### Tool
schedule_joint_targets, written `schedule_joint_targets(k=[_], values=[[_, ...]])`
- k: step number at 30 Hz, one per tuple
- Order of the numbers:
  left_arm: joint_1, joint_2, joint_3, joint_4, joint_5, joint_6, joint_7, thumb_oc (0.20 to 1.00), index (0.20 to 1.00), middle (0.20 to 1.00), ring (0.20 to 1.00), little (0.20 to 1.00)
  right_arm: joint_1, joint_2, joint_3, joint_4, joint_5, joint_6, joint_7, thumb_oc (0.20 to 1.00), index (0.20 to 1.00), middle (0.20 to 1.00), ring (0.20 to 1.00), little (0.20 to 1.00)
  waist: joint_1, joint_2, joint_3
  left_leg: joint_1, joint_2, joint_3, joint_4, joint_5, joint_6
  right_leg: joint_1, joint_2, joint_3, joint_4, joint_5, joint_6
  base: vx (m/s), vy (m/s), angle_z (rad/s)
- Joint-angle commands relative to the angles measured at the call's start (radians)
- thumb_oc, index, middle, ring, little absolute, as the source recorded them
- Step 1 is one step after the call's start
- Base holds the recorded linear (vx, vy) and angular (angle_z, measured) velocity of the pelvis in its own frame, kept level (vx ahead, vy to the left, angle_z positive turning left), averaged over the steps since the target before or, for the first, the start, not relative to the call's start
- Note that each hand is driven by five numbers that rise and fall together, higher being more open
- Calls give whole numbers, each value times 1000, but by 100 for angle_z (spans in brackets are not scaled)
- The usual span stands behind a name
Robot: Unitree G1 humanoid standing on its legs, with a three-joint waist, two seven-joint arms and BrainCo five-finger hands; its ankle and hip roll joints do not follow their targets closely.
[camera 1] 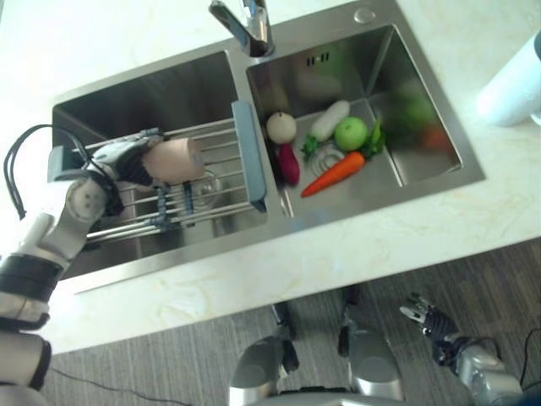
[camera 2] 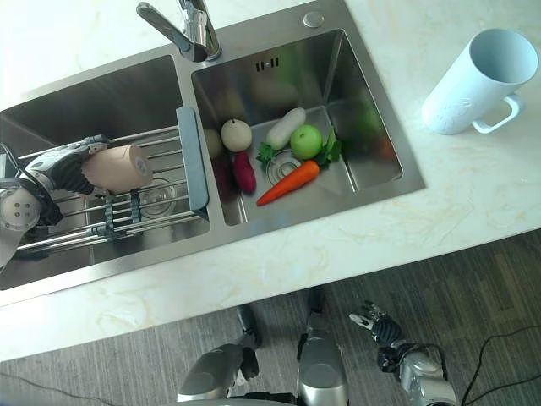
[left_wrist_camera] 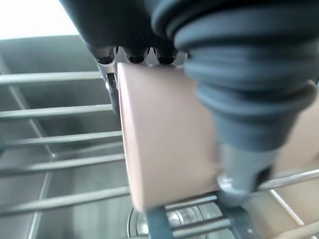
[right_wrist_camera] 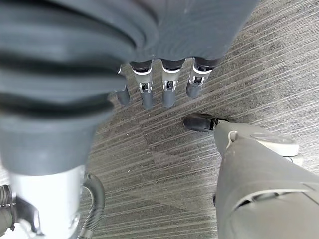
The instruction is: Place the dishes in the dishwasher.
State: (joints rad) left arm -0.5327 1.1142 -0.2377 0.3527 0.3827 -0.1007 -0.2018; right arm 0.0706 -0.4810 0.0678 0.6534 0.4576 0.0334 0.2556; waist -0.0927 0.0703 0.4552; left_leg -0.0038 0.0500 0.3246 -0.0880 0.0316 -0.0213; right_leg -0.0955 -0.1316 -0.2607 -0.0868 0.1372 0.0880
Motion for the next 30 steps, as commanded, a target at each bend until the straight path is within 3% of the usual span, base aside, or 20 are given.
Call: schedule_joint_targets(k=[1, 3, 5, 8, 10, 20, 26, 30], values=[[19, 61, -26, 51, 58, -43, -34, 200, 200, 200, 200, 200, 13, -26, -2, -17, 51, -19, -3, 1000, 1000, 1000, 1000, 1000, -14, -16, -51, -140, -1, -40, 180, -65, -11, -75, -88, -21, 140, -77, 112, 0, 0, 0], [15, 65, -30, 32, 56, -50, -18, 200, 200, 200, 200, 200, 14, -24, 0, -8, 49, -28, 1, 1000, 1000, 1000, 1000, 1000, -13, -14, -55, -133, -2, -38, 177, -68, -10, -68, -90, -25, 137, -77, 113, 0, 0, 0], [12, 75, -34, 10, 63, -96, 23, 200, 200, 200, 200, 200, 15, -20, 0, -7, 49, -31, -1, 1000, 1000, 1000, 1000, 1000, -12, -14, -61, -126, -3, -37, 177, -70, -9, -59, -90, -27, 135, -78, 114, 0, 0, 0], [30, 81, 16, -53, 40, -117, 177, 200, 200, 200, 200, 200, 27, -6, -1, -3, 54, -37, -9, 1000, 1000, 1000, 1000, 1000, -3, -16, -72, -112, -4, -36, 172, -75, -6, -40, -91, -36, 126, -80, 115, 43, -35, 3], [74, 77, 99, -119, 41, -121, 302, 200, 200, 200, 200, 200, 42, 10, -6, 10, 51, -51, -9, 1000, 1000, 1000, 1000, 1000, 8, -18, -82, -105, -6, -40, 167, -76, -5, -26, -91, -44, 118, -81, 113, 38, -36, 4], [365, -1, 417, -364, 134, -169, 654, 200, 200, 200, 200, 200, 91, 75, -39, 10, 24, -82, -25, 1000, 1000, 1000, 1000, 1000, 45, -14, -99, -89, -14, -63, 152, -79, -7, 12, -90, -69, 105, -94, 110, 33, -19, 3], [496, -67, 540, -460, 177, -135, 853, 200, 200, 200, 200, 200, 134, 105, -41, -16, 20, -90, -35, 1000, 1000, 1000, 1000, 1000, 60, -14, -112, -85, -18, -72, 151, -82, -8, 25, -90, -83, 105, -105, 109, 8, -11, 0], [557, -127, 593, -479, 153, -74, 1016, 200, 200, 200, 200, 200, 157, 126, -36, -22, 22, -98, -38, 1000, 1000, 1000, 1000, 1000, 72, -17, -132, -72, -20, -78, 147, -86, -8, 42, -89, -96, 104, -114, 107, 11, -40, 0]])
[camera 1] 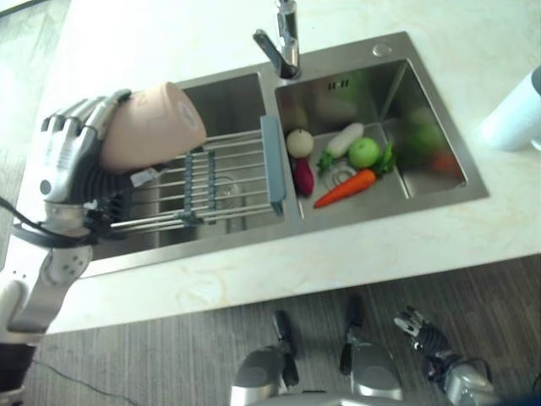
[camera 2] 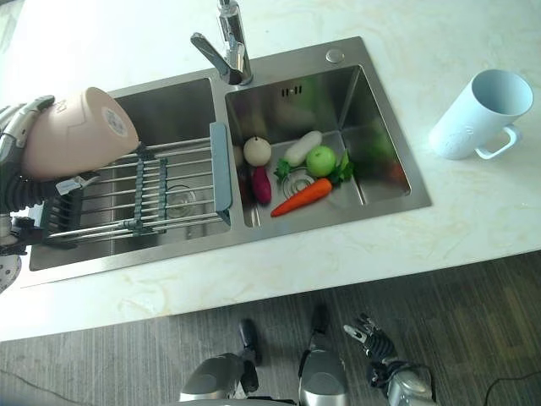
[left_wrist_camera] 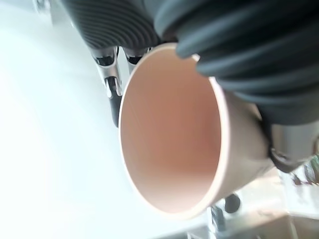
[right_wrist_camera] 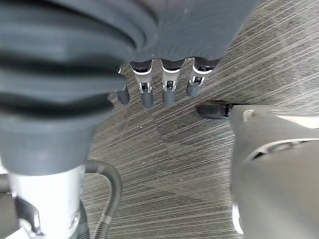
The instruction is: Place the dishes in the dishwasher.
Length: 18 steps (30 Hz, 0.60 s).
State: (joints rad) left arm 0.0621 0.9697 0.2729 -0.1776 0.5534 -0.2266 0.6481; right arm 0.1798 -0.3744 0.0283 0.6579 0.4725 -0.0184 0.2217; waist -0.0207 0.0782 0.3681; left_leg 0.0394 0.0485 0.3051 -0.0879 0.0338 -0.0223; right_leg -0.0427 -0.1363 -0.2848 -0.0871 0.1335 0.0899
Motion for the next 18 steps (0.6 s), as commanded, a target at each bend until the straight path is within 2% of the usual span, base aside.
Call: schedule_joint_targets(k=[1, 5, 9, 12, 16, 18], values=[[-26, 2, 91, 53, -19, 60, 196, 200, 200, 200, 200, 200, 52, 27, 3, -27, 2, -46, -3, 1000, 1000, 1000, 1000, 1000, 2, -26, -52, -110, -18, -61, 146, -89, -8, -5, -83, -74, 106, -113, 105, 23, -72, 3], [41, -94, 116, 61, -19, 73, 315, 200, 200, 200, 200, 200, 70, 65, 28, -23, -19, -46, -36, 1000, 1000, 1000, 1000, 1000, 18, -33, -96, -74, -10, -69, 137, -90, -14, 41, -74, -89, 111, -137, 95, 46, -81, 11], [96, -157, 136, 60, -37, 66, 297, 200, 200, 200, 200, 200, 62, 99, 45, 18, -33, 37, -21, 1000, 1000, 1000, 1000, 1000, 40, -33, -145, -24, 3, -81, 118, -87, -25, 98, -56, -101, 108, -162, 77, 71, -99, 21], [104, -181, 134, 74, -80, 49, 299, 200, 200, 200, 200, 200, 37, 111, 57, 62, -58, 29, -15, 1000, 1000, 1000, 1000, 1000, 55, -31, -161, -4, 12, -93, 118, -88, -30, 125, -47, -106, 111, -179, 64, 41, -118, 27], [113, -244, 112, 87, -144, 51, 255, 200, 200, 200, 200, 200, -34, 120, 103, 135, -152, 39, -5, 1000, 1000, 1000, 1000, 1000, 103, -33, -184, 19, 26, -137, 153, -102, -45, 173, -30, -119, 116, -210, 33, 24, -207, 33], [121, -267, 118, 88, -190, 29, 191, 200, 200, 200, 200, 200, -88, 103, 130, 214, -288, 113, -63, 1000, 1000, 1000, 1000, 1000, 143, -30, -189, 11, 39, -169, 189, -103, -61, 193, -18, -131, 119, -227, 12, -5, -277, 20]])
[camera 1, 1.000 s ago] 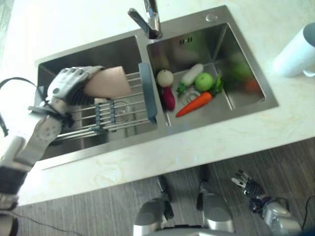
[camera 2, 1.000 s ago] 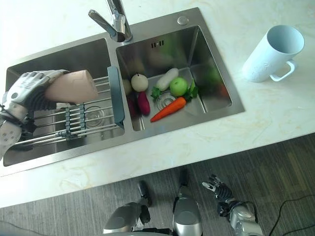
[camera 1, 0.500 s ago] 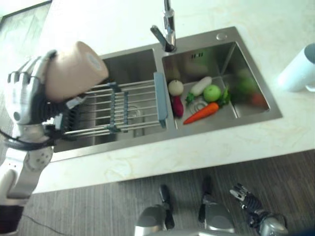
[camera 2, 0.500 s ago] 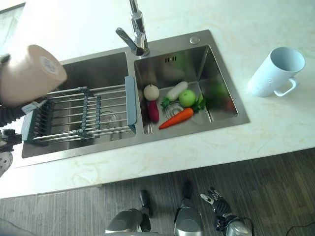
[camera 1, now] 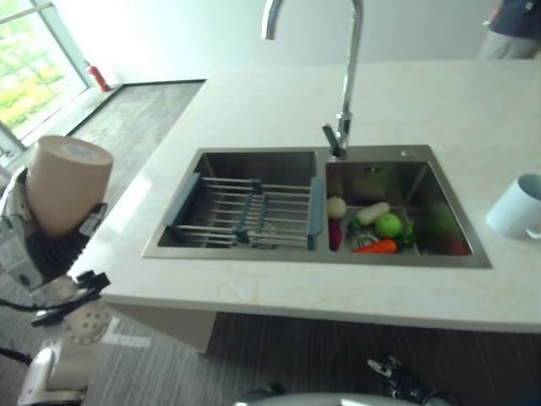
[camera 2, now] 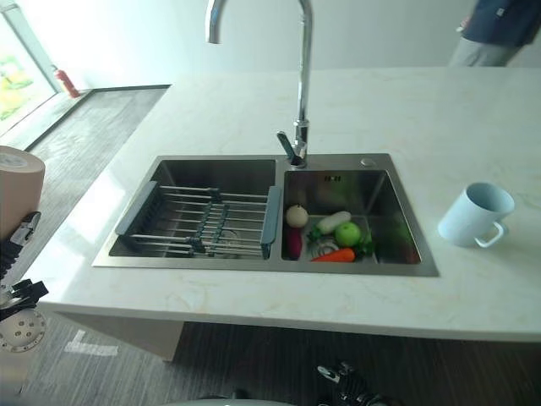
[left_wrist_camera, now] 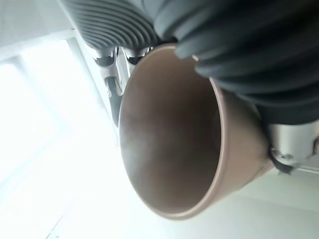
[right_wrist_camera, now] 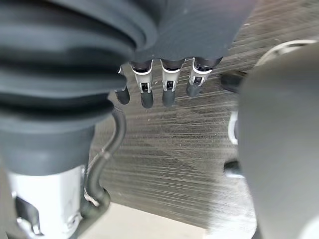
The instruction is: Place the dishes in the dishwasher.
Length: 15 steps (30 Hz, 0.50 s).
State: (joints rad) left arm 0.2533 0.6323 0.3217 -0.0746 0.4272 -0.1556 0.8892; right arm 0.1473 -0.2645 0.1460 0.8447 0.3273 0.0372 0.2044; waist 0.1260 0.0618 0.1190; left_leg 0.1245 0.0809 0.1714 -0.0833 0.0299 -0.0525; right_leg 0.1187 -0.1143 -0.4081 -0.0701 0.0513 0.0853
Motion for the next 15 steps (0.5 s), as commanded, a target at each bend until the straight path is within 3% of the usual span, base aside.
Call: schedule_joint_targets(k=[1, 3, 5, 8, 10, 12, 15], values=[[-70, 67, 68, -17, -58, -47, -61, 200, 200, 200, 200, 200, -68, -11, 16, 49, -160, 59, -41, 1000, 1000, 1000, 1000, 1000, 6, -12, 61, -77, 11, -44, 189, -95, -36, 38, -35, -13, 100, -146, 11, -19, -259, 30], [-72, 71, 60, -26, -44, -44, -96, 200, 200, 200, 200, 200, -103, -14, 39, 99, -194, 45, -44, 1000, 1000, 1000, 1000, 1000, 34, -5, 59, -78, 25, -58, 171, -73, -48, 54, -23, -36, 92, -151, 2, -29, -251, 51], [-80, 74, 56, -46, -41, -51, -127, 200, 200, 200, 200, 200, -133, -11, 54, 134, -189, 45, -51, 1000, 1000, 1000, 1000, 1000, 47, 10, 51, -60, 58, -17, 85, -18, -84, 80, -6, -83, 80, -171, 6, 17, -225, 40], [-125, 65, 16, -51, -43, -87, -157, 200, 200, 200, 200, 200, -127, -10, 59, 115, -149, 56, -87, 1000, 1000, 1000, 1000, 1000, 12, 21, 60, -79, 115, 174, 50, 89, -120, 90, -11, -195, 70, -147, 15, -168, -77, 133], [-166, 64, -17, -44, -33, -92, -161, 200, 200, 200, 200, 200, -119, -17, 54, 92, -136, 63, -108, 1000, 1000, 1000, 1000, 1000, -17, 19, 70, -78, 148, 256, 96, 118, -128, 81, -19, -249, 85, -136, 10, -255, -3, 222], [-191, 68, -34, -43, -30, -63, -144, 200, 200, 200, 200, 200, -126, -27, 44, 94, -146, 57, -90, 1000, 1000, 1000, 1000, 1000, -22, 7, 81, -85, 165, 255, 196, 89, -118, 60, -36, -262, 117, -139, -5, -230, 65, 163], [-208, 78, -36, -48, -50, -46, -157, 200, 200, 200, 200, 200, -144, -30, 19, 100, -144, 78, -55, 1000, 1000, 1000, 1000, 1000, -17, -23, 87, -104, 172, 236, 388, 27, -95, 13, -63, -260, 150, -139, -25, -239, 119, 15]])
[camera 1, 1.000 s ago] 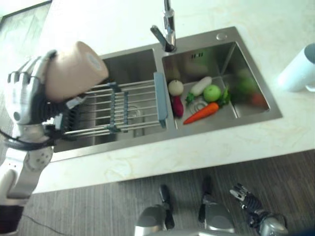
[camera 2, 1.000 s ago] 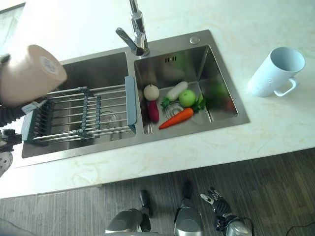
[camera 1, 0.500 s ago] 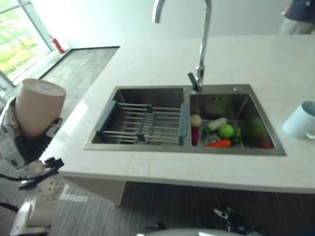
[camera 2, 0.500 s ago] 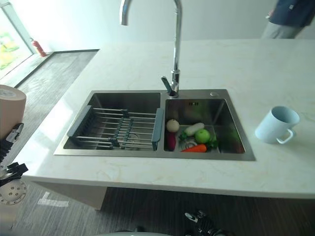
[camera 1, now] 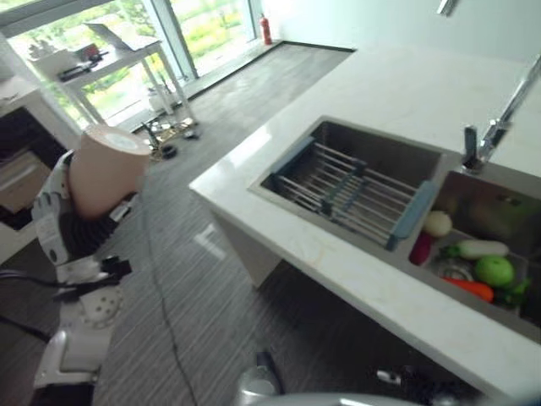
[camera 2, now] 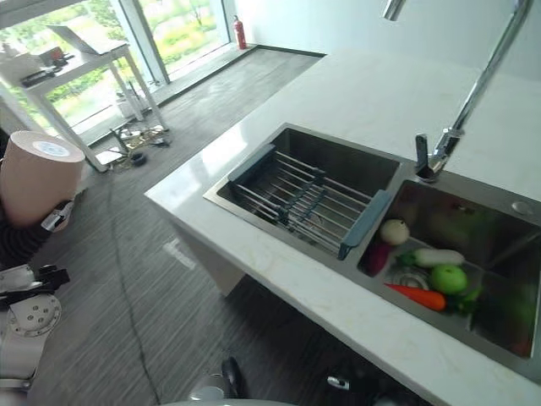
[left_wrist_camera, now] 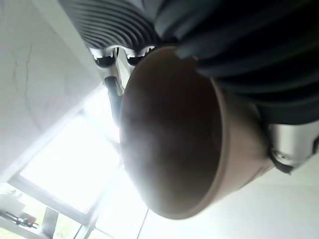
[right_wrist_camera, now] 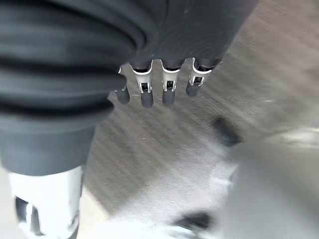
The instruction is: Place the dishes in the dishwasher.
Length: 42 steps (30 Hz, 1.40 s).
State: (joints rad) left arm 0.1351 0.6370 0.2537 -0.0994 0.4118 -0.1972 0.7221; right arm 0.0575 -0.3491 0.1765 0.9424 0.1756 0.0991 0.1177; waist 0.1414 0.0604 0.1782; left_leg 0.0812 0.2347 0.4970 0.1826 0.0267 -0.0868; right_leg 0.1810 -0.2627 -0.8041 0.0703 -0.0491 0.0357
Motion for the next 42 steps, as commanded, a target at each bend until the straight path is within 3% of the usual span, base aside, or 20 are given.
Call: schedule_joint_targets(k=[1, 5, 9, 14, 15, 16, 17, 20, 24, 26, 27, 29, 30, 33, 42], values=[[-93, 71, 31, -26, -29, -13, 1, 200, 200, 200, 200, 200, -51, 56, -21, 1, 41, 26, 40, 1000, 1000, 1000, 1000, 1000, -34, -24, 26, -52, 18, -81, 144, 14, -56, -61, 80, 126, 16, -34, 23, -202, 167, 63], [-106, 81, 15, -38, -11, -78, -52, 200, 200, 200, 200, 200, -24, 66, -57, 37, 74, 3, 38, 1000, 1000, 1000, 1000, 1000, -62, 3, 2, 56, -55, -21, -33, -73, -14, -111, 41, 52, 62, 14, 54, -152, 420, 152], [-107, 110, 16, -58, -23, -142, -86, 200, 200, 200, 200, 200, -42, 71, -76, 68, 33, -16, 25, 1000, 1000, 1000, 1000, 1000, -35, 20, -7, 86, -138, -79, -167, -116, 27, -133, -13, 51, 102, 47, 109, -112, 438, 121], [-130, 138, -4, -94, -9, -114, -144, 200, 200, 200, 200, 200, -54, 69, -64, 9, 32, 25, 24, 1000, 1000, 1000, 1000, 1000, 8, 25, -11, 67, -204, -177, -208, -128, 73, -147, -65, 66, 234, 15, 115, -67, 346, 70], [-184, 163, -70, -82, -1, -97, -131, 200, 200, 200, 200, 200, -41, 76, -64, -21, 34, 47, 45, 1000, 1000, 1000, 1000, 1000, -32, 3, -10, 43, -249, -341, -216, -131, 111, -209, 38, 324, 246, -29, 126, -27, -96, 93], [-212, 168, -100, -66, -2, -106, -132, 200, 200, 200, 200, 200, -31, 79, -62, -19, 47, 35, 47, 1000, 1000, 1000, 1000, 1000, -56, -6, -14, 15, -254, -385, -203, -113, 117, -216, 104, 411, 201, -47, 103, 36, -237, 208], [-248, 166, -151, -44, 9, -118, -138, 200, 200, 200, 200, 200, -15, 80, -46, -25, 101, 21, 32, 1000, 1000, 1000, 1000, 1000, -87, -20, -19, -8, -265, -468, -189, -101, 114, -191, 179, 562, 143, -80, 81, 35, -275, 395], [-268, 168, -163, -36, 2, -101, -179, 200, 200, 200, 200, 200, -16, 73, -21, -20, 122, 25, 40, 1000, 1000, 1000, 1000, 1000, -72, -35, -26, -24, -271, -512, -192, -79, 93, -126, 211, 593, 47, -70, 62, 75, -322, 382], [-248, 166, -144, -53, -22, -107, -189, 200, 200, 200, 200, 200, -50, 65, -17, 44, 142, 19, 21, 1000, 1000, 1000, 1000, 1000, -49, -28, -29, -39, -255, -487, -159, -76, 70, -82, 215, 568, -3, -65, 46, 52, -114, 87], [-269, 151, -151, -60, -34, -141, -210, 200, 200, 200, 200, 200, -50, 60, -39, 50, 195, 24, -12, 1000, 1000, 1000, 1000, 1000, -67, -29, -23, -67, -226, -384, -100, -82, 52, -60, 200, 518, -18, -62, 42, -37, -7, 21], [-300, 139, -169, -66, -39, -159, -224, 200, 200, 200, 200, 200, -42, 56, -68, 51, 216, 15, -27, 1000, 1000, 1000, 1000, 1000, -86, -33, -18, -102, -176, -307, -45, -81, 31, -52, 180, 478, -9, -67, 38, -83, 63, 94], [-312, 132, -173, -75, -33, -151, -235, 200, 200, 200, 200, 200, -41, 53, -87, 69, 217, 0, -23, 1000, 1000, 1000, 1000, 1000, -84, -31, -13, -106, -171, -327, -51, -78, 32, -57, 171, 473, 3, -68, 41, -14, 145, 102], [-327, 131, -181, -74, -32, -151, -255, 200, 200, 200, 200, 200, -42, 55, -99, 81, 242, -7, -32, 1000, 1000, 1000, 1000, 1000, -95, -20, -22, -66, -156, -296, -110, -76, 27, -56, 165, 454, 17, -86, 49, 58, 182, 6], [-364, 131, -210, -61, -18, -132, -272, 200, 200, 200, 200, 200, -36, 61, -109, 98, 265, -18, -18, 1000, 1000, 1000, 1000, 1000, -102, -12, -25, -17, -157, -272, -185, -39, 30, -55, 151, 419, 6, -59, 58, -25, 128, 6], [-406, 171, -251, -42, -18, -148, -364, 200, 200, 200, 200, 200, -45, 78, -101, 114, 245, -32, 23, 1000, 1000, 1000, 1000, 1000, -115, -14, -47, 46, -174, -241, -225, -67, 45, -54, 131, 437, -42, -11, 102, 26, 16, -5]])
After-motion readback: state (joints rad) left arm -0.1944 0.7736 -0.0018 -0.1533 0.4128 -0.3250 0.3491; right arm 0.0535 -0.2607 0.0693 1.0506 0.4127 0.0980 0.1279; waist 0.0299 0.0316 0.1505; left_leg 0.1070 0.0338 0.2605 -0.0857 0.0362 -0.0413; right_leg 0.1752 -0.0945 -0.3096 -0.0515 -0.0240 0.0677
